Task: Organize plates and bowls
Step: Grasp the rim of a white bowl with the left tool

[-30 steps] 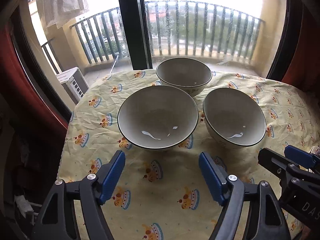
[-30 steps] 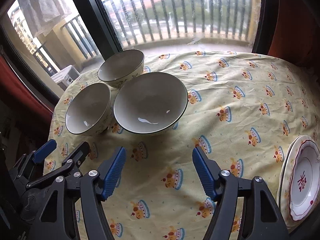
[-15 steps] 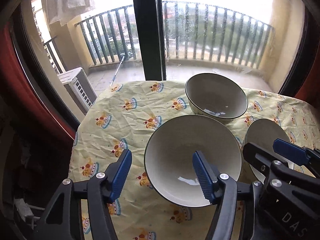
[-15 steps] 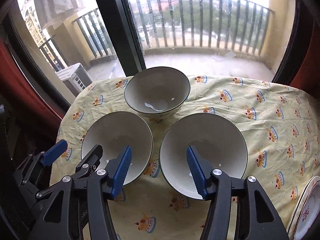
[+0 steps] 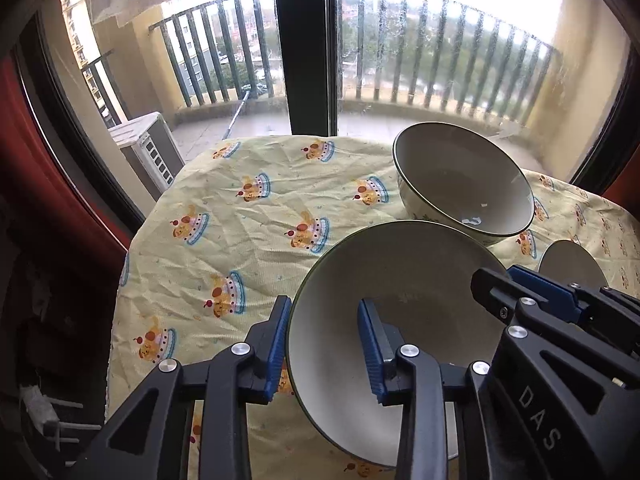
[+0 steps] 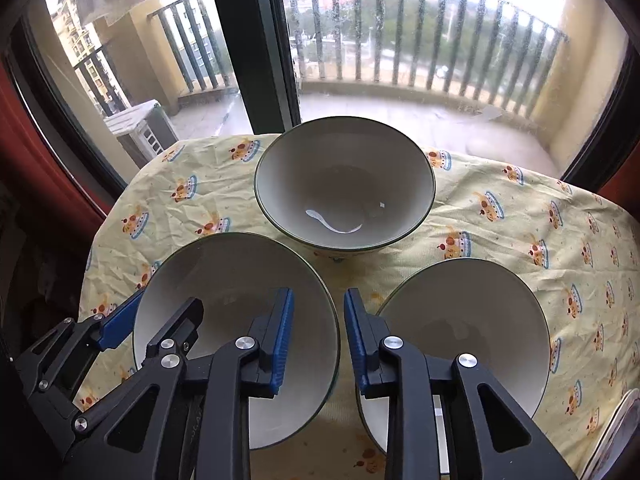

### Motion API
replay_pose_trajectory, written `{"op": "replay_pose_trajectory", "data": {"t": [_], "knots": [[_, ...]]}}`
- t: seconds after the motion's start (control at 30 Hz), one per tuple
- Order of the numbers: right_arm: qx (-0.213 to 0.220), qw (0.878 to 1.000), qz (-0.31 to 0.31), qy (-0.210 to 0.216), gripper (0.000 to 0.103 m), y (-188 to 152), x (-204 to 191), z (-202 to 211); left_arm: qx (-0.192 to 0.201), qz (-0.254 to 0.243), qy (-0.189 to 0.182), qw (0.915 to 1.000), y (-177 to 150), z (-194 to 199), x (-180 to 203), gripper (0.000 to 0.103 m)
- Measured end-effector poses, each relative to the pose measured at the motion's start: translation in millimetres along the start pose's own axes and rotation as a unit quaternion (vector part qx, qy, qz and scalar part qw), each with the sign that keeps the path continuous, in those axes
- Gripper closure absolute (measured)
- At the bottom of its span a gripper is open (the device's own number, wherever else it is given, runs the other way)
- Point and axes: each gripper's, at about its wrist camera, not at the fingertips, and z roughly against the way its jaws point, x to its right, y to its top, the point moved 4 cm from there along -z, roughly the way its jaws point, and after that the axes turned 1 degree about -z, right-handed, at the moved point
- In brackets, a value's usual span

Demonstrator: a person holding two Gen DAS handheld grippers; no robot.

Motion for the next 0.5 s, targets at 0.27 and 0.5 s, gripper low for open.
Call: {"op": "replay_pose_trajectory", "data": {"t": [0.27,0.5], "knots": [[-0.001,1.000,0.015,-0.025,0.083,0.6,-2.2,-11.8,-0.009,0.021,-0.014,0.9996,-4.7,-6.4,-2.0,0.074],[0.001,0.999,0.016,-0.037,0.082,-1.3,-5.1,-8.0,-0.017,0.047,-0.022,0.9985,-10.5,-1.2,-5.5,0.075]]}}
